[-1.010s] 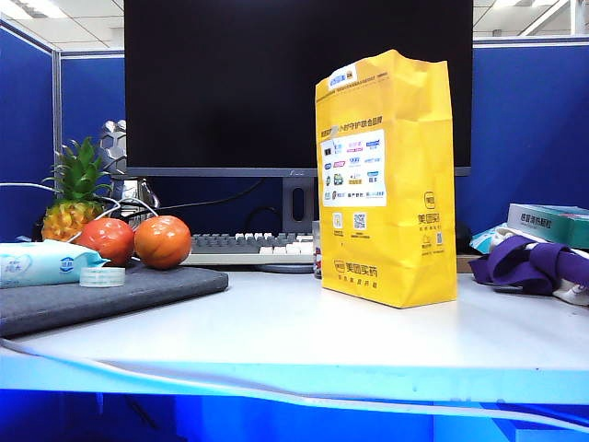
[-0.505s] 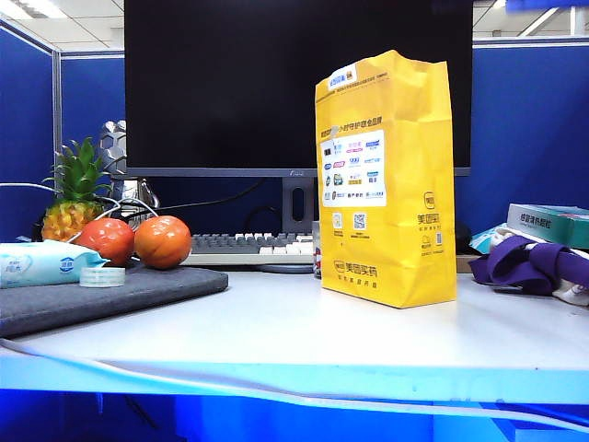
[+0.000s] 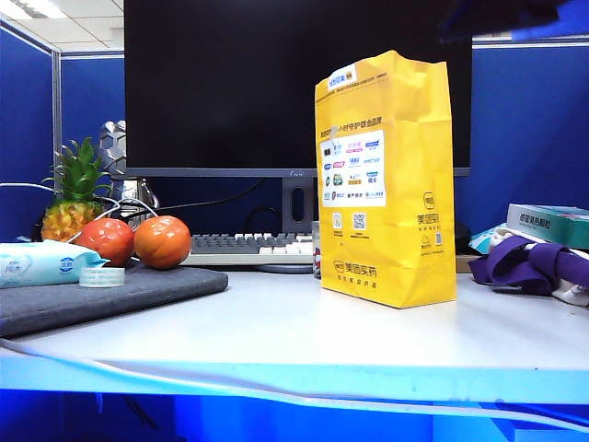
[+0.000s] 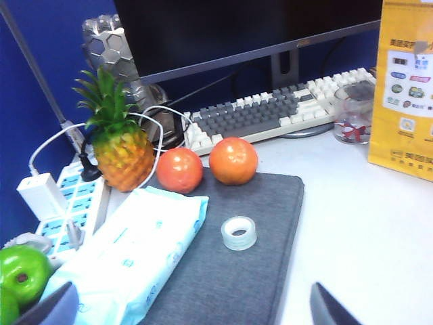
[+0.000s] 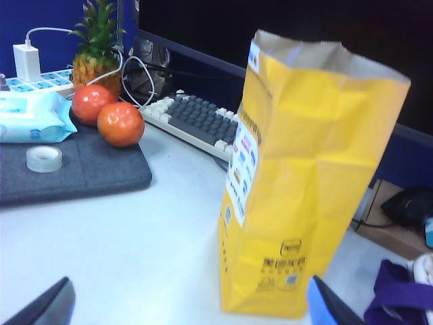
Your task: Pick up the kiwifruit and throw it into the yellow paper bag.
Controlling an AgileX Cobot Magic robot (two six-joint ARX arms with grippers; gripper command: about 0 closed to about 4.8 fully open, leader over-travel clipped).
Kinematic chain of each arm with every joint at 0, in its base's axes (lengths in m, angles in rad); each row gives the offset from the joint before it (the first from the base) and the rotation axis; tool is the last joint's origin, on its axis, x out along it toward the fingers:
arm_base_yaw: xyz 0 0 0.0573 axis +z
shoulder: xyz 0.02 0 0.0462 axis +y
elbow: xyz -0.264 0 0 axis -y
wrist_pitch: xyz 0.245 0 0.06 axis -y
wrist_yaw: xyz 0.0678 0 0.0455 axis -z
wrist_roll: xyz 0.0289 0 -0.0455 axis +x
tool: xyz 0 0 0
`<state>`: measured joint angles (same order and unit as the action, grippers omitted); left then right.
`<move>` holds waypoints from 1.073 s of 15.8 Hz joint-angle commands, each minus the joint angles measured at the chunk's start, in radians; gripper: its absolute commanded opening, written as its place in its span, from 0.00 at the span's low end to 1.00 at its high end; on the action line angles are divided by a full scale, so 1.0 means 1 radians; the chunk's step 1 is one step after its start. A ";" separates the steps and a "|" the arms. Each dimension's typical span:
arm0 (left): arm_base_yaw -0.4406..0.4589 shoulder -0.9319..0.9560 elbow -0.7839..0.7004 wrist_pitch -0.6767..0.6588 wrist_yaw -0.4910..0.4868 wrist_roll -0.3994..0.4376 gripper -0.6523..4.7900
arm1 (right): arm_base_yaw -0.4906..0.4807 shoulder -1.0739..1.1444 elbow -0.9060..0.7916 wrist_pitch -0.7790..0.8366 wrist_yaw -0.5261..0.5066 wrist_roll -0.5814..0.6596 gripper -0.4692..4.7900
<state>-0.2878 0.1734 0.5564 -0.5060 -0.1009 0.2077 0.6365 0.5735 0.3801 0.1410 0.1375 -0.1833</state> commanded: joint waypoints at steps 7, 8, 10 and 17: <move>0.054 -0.047 -0.218 0.810 0.000 -0.006 1.00 | -0.328 -0.267 -0.142 -0.065 -0.016 0.004 1.00; 0.063 -0.047 -0.249 0.901 -0.001 -0.006 1.00 | -0.367 -0.291 -0.158 -0.066 -0.016 0.004 1.00; 0.069 -0.047 -0.281 0.890 0.000 -0.006 1.00 | -0.417 -0.359 -0.208 -0.061 -0.013 0.004 1.00; 0.069 -0.169 -0.479 0.882 0.000 -0.006 1.00 | -0.436 -0.570 -0.333 -0.100 -0.012 0.004 1.00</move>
<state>-0.2199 0.0082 0.0780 0.3733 -0.0986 0.2050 0.2005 0.0067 0.0486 0.0292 0.1272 -0.1833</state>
